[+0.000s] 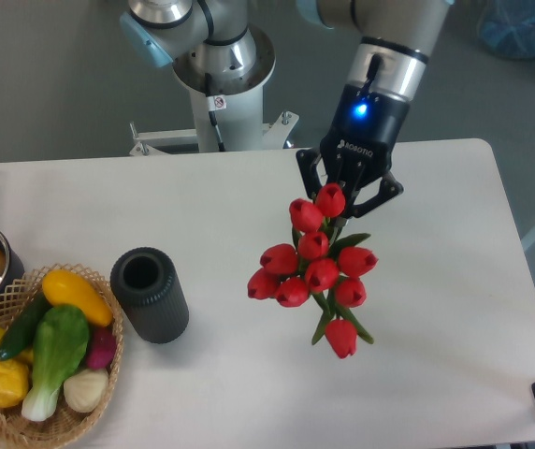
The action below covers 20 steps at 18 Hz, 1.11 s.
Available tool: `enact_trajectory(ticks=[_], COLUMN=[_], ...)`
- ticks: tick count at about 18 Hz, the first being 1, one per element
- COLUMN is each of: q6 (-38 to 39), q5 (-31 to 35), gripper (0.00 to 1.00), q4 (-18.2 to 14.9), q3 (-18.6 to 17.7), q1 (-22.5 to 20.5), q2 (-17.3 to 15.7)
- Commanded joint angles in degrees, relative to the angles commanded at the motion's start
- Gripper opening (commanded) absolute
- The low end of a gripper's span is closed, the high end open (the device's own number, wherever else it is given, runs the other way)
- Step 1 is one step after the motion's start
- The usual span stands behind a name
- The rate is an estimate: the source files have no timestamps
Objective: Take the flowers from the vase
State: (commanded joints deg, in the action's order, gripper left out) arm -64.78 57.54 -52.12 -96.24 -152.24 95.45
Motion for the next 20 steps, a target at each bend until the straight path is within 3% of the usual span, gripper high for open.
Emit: enact_trajectory(ticks=[4, 12, 17, 20], q6=[0.2, -3.3, -5.2, -5.4], q5=[8.6, 17.8, 31.8, 33.1], gripper=[0.0, 0.03, 0.03, 0.02], q4=[-3.6, -8.8, -10.2, -10.4], q3=[-0.4, 0.1, -0.4, 0.8], q1=[3.3, 4.0, 5.6, 6.0], q2=[0.0, 1.1, 5.7, 7.0])
